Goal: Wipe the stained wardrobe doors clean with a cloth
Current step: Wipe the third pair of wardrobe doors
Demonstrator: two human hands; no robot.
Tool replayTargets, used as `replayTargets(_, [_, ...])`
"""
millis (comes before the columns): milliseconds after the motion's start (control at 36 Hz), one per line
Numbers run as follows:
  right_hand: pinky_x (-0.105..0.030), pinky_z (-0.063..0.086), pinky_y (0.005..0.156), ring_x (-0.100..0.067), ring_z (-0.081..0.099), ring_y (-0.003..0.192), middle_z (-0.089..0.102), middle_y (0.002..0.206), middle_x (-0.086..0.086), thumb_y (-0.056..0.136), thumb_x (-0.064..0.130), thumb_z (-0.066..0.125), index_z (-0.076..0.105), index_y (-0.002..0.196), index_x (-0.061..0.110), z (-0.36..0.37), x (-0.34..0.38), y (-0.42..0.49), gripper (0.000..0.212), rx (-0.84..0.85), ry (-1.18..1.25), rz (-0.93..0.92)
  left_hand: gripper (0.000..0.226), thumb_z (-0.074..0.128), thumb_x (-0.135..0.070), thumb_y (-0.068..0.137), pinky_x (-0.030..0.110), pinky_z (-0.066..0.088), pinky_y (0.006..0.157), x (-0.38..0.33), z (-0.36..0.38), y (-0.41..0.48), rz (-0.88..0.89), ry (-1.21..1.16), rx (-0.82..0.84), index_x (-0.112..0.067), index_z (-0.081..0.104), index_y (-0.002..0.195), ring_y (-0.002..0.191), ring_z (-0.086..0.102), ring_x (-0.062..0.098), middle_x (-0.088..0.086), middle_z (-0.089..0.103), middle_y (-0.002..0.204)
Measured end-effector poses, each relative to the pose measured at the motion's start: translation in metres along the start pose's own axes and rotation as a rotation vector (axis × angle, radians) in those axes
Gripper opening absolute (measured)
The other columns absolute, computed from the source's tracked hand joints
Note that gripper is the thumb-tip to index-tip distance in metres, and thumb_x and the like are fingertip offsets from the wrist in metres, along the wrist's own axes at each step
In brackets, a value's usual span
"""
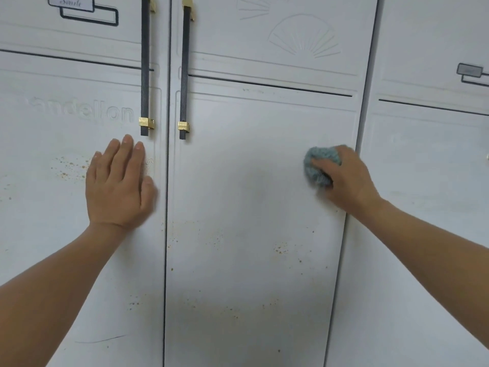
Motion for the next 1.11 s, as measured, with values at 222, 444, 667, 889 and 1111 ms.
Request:
replayTargets(222, [-0.041, 0.051, 0.081, -0.045, 0.056, 0.096, 0.055, 0.110, -0.026, 0.066, -0.005, 0.076, 0.067, 0.125, 0.013, 0.014, 0.021, -0.026, 0.062, -0.068, 0.085, 0.138, 0.061, 0.037, -0.032, 0.101, 0.056, 0.027, 0.124, -0.001, 0.000, 0.001, 0.001, 0.003, 0.010, -0.006, 0.044, 0.155, 0.150, 0.037, 0.039, 0.018, 0.043, 0.161])
replayTargets(444, [-0.037, 0.051, 0.085, -0.033, 0.053, 0.104, 0.057, 0.118, -0.019, 0.074, 0.001, 0.077, 0.068, 0.126, 0.014, 0.034, 0.042, -0.050, 0.054, -0.007, 0.121, 0.198, 0.061, 0.038, -0.032, 0.101, 0.054, 0.026, 0.125, 0.000, 0.000, 0.000, 0.003, 0.004, 0.002, -0.006, 0.045, 0.155, 0.150, 0.037, 0.038, 0.018, 0.043, 0.161])
replayTargets(667, [-0.030, 0.054, 0.068, -0.023, 0.062, 0.091, 0.066, 0.099, -0.005, 0.090, 0.027, 0.064, 0.074, 0.109, 0.027, 0.011, 0.074, -0.039, 0.021, 0.055, 0.148, -0.104, 0.060, 0.038, -0.032, 0.101, 0.054, 0.025, 0.125, -0.001, 0.000, 0.000, 0.001, 0.003, -0.002, -0.006, 0.046, 0.155, 0.149, 0.038, 0.039, 0.017, 0.043, 0.161])
replayTargets(889, [-0.043, 0.047, 0.097, -0.046, 0.052, 0.112, 0.049, 0.124, -0.027, 0.083, 0.003, 0.063, 0.063, 0.135, 0.016, -0.043, -0.060, -0.004, 0.054, -0.272, 0.053, 0.488, 0.059, 0.039, -0.031, 0.101, 0.055, 0.028, 0.124, 0.000, 0.001, -0.001, 0.011, 0.008, -0.020, -0.006, 0.047, 0.154, 0.149, 0.039, 0.038, 0.017, 0.044, 0.161])
replayTargets(1111, [-0.043, 0.046, 0.087, -0.050, 0.051, 0.106, 0.050, 0.116, -0.030, 0.062, -0.017, 0.077, 0.063, 0.133, 0.007, -0.005, -0.025, -0.036, 0.077, 0.037, 0.035, 0.240, 0.058, 0.039, -0.031, 0.101, 0.056, 0.031, 0.122, 0.000, -0.002, -0.001, 0.021, 0.005, -0.046, -0.006, 0.048, 0.153, 0.148, 0.040, 0.039, 0.017, 0.045, 0.160])
Point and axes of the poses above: each hand's wrist, its own y-axis towards the middle knuckle, its own z-axis out of the palm, x = y × z, the point moved 9 cm from there along y, towards the middle knuckle
